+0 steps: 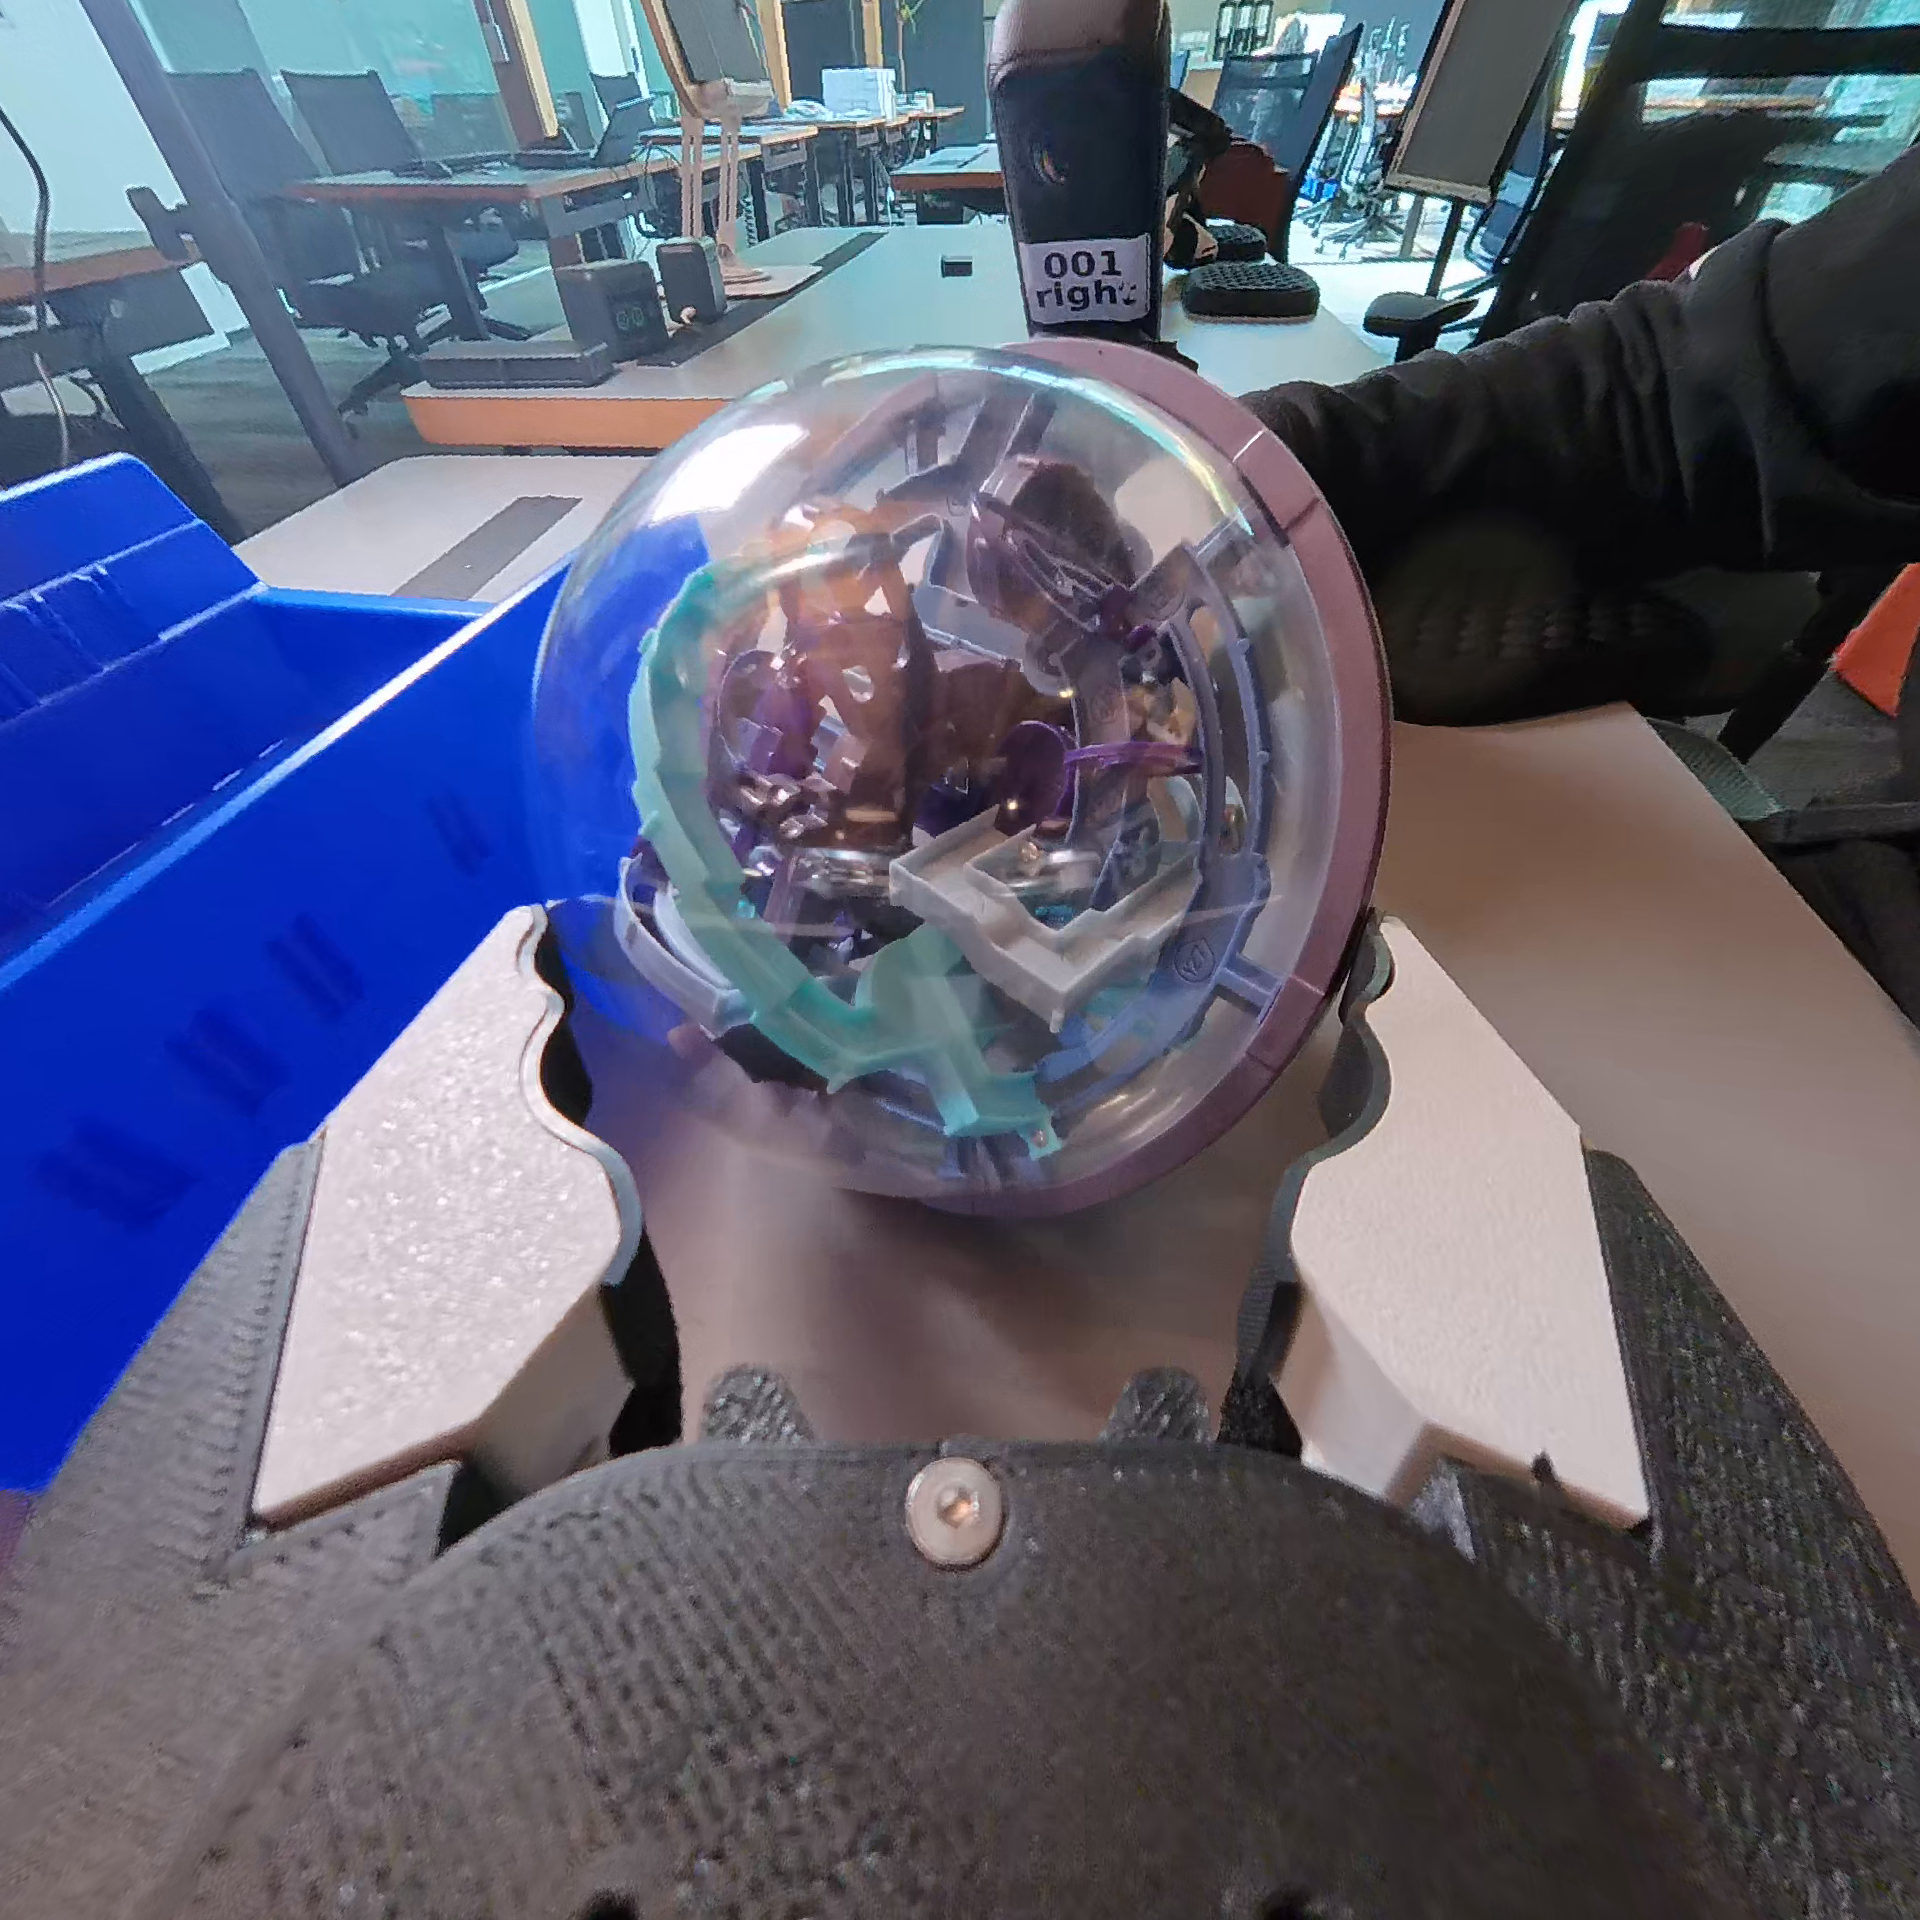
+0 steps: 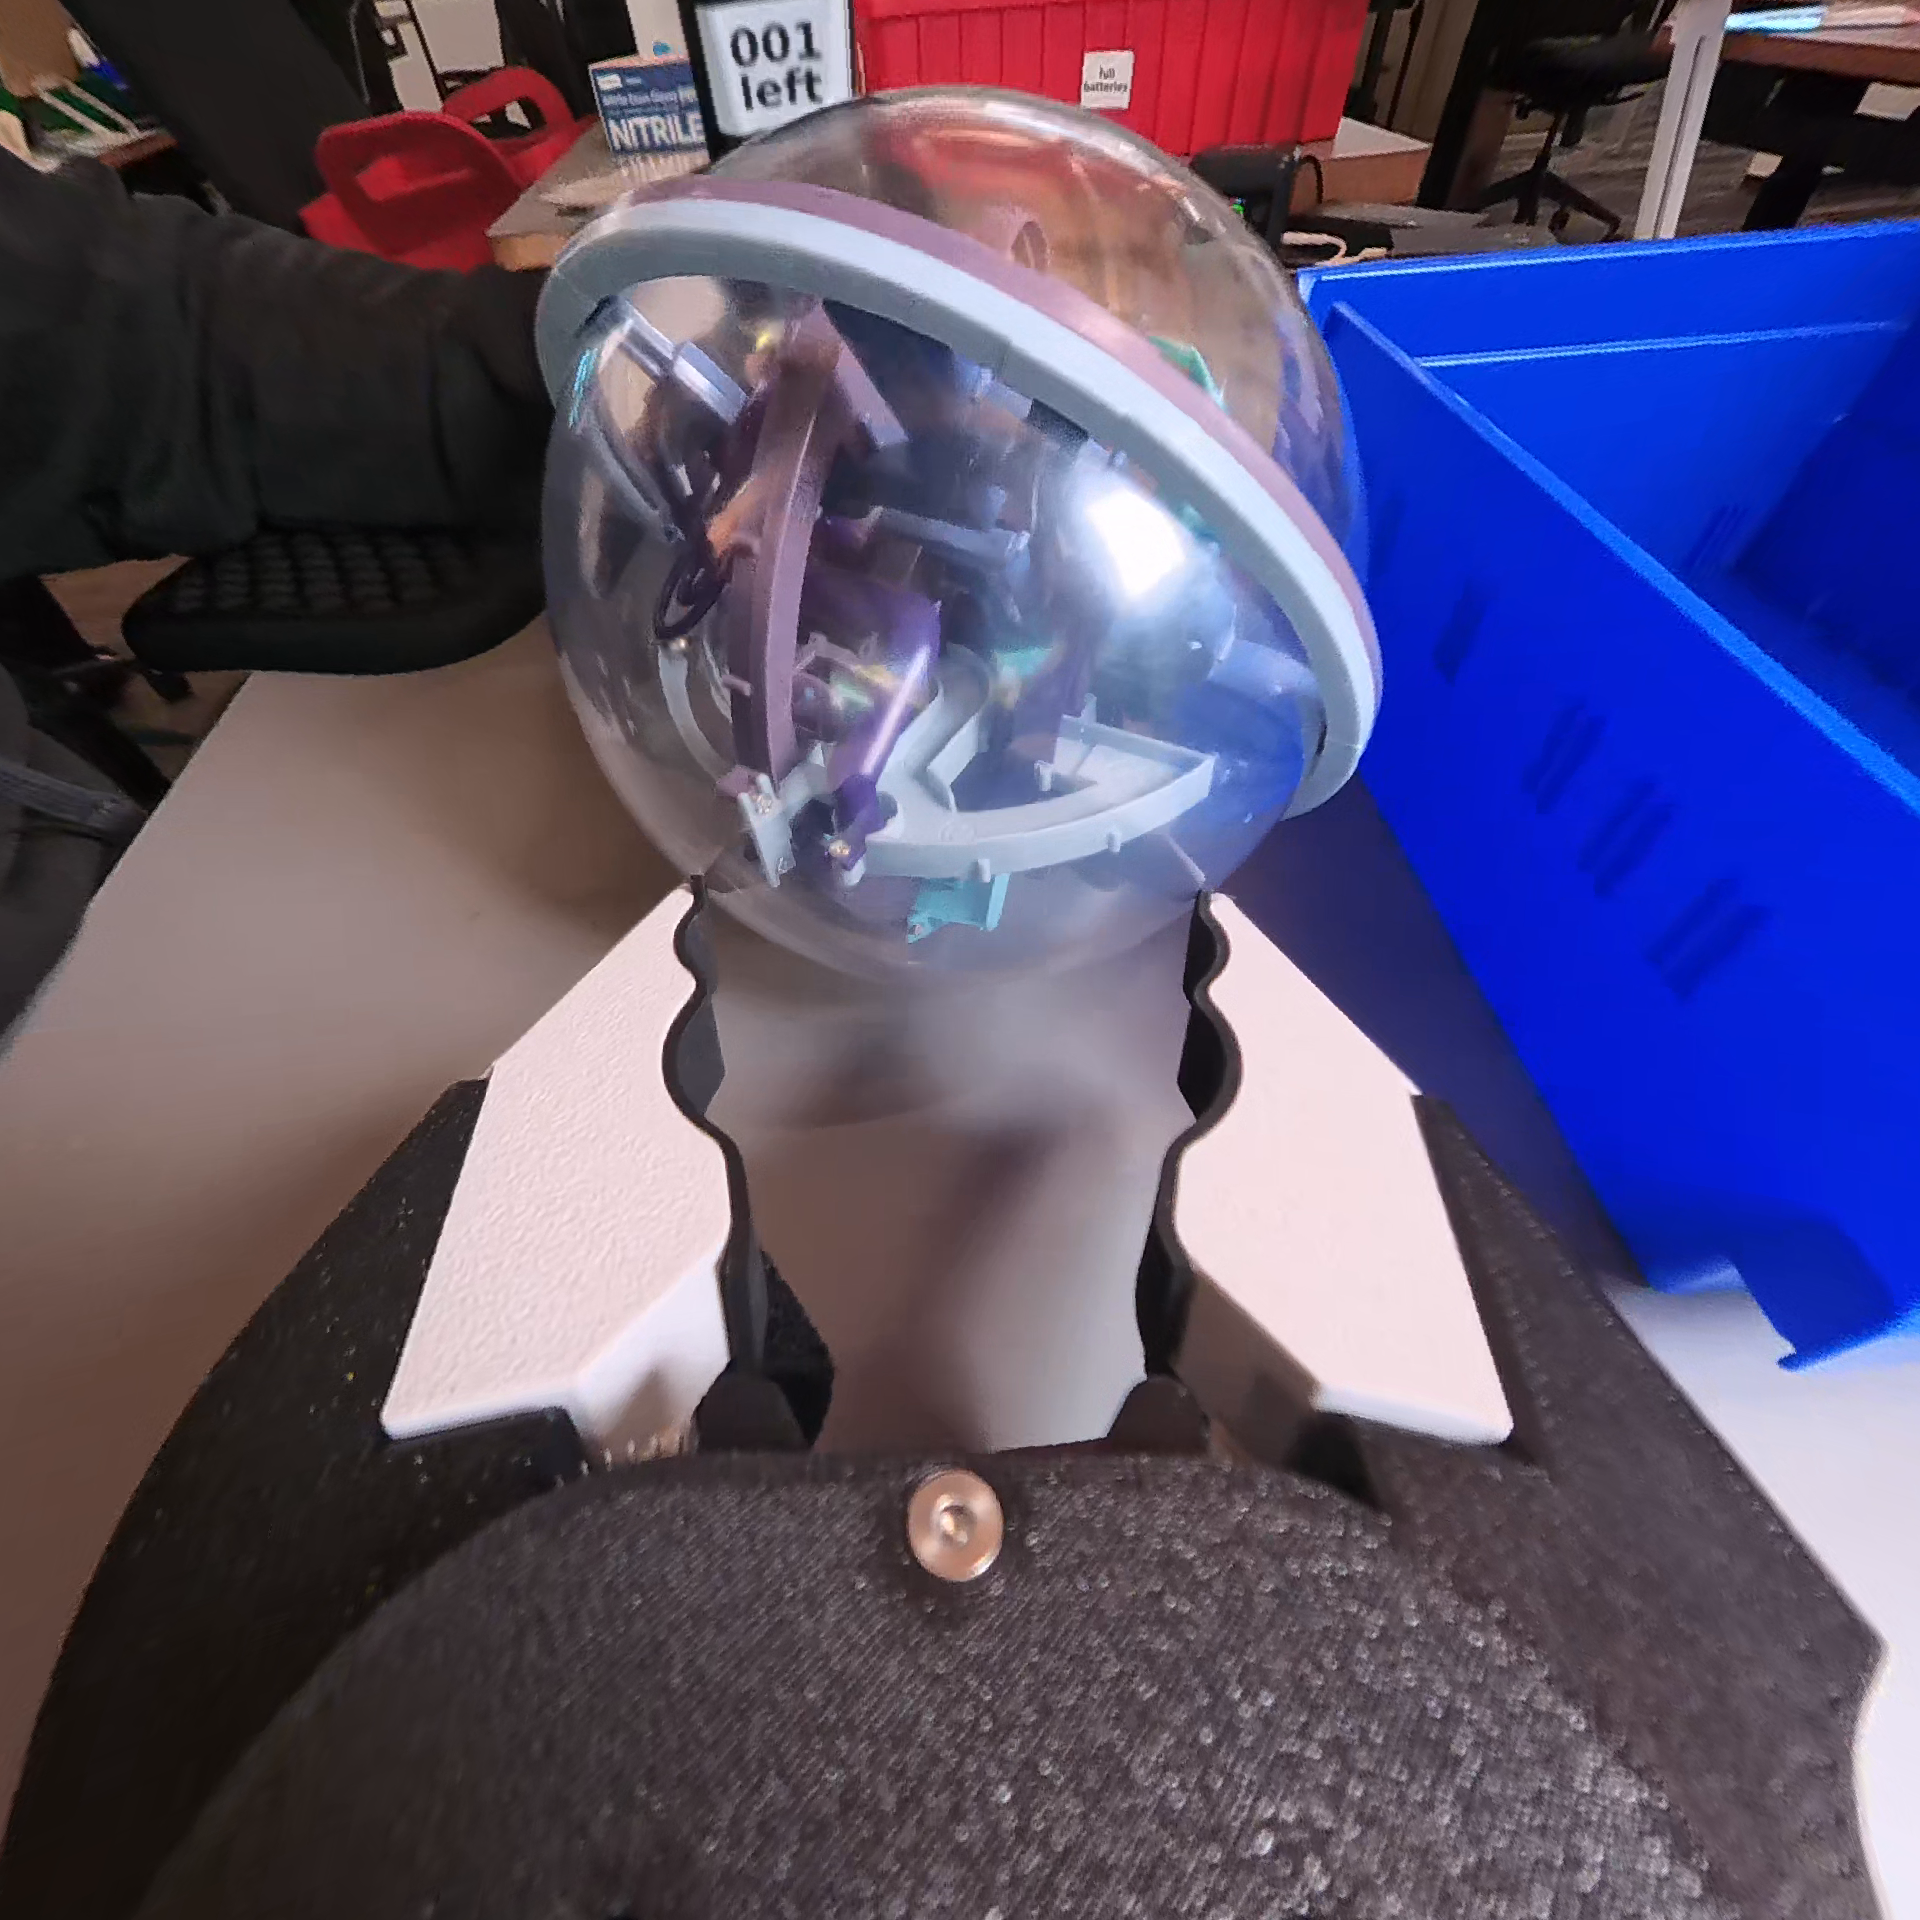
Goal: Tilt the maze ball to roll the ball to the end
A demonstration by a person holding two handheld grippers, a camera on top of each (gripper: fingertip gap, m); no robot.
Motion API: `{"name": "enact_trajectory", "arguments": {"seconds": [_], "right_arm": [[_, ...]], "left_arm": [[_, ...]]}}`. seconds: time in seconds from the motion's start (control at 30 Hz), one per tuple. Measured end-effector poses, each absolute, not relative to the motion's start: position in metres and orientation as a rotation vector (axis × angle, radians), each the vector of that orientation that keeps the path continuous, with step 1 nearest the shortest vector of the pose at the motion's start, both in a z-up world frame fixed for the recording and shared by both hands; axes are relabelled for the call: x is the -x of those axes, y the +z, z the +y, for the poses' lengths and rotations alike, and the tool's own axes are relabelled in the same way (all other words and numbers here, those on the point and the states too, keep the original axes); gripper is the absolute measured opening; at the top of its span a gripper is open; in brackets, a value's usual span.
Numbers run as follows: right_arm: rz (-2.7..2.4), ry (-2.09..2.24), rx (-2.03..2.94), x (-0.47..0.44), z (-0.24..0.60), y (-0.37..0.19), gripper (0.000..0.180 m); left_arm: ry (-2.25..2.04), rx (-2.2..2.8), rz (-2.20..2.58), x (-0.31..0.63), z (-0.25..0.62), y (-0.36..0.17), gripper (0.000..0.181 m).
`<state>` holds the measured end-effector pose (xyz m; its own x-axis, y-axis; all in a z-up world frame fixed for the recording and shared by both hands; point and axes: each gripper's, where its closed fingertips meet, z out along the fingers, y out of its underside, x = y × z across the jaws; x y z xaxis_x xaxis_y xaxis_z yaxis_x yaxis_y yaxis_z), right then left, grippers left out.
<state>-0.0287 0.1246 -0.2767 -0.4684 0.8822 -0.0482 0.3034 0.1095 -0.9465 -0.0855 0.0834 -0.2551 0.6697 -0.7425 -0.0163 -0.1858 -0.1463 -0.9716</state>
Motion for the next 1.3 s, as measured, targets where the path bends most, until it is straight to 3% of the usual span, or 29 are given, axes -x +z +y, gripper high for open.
{"name": "enact_trajectory", "arguments": {"seconds": [1.3], "right_arm": [[-1.805,1.376,1.171,0.0252,0.1203,-0.2753,0.084]], "left_arm": [[-0.661,1.68,0.723,0.0861,0.0794,-0.2568,0.143]]}}
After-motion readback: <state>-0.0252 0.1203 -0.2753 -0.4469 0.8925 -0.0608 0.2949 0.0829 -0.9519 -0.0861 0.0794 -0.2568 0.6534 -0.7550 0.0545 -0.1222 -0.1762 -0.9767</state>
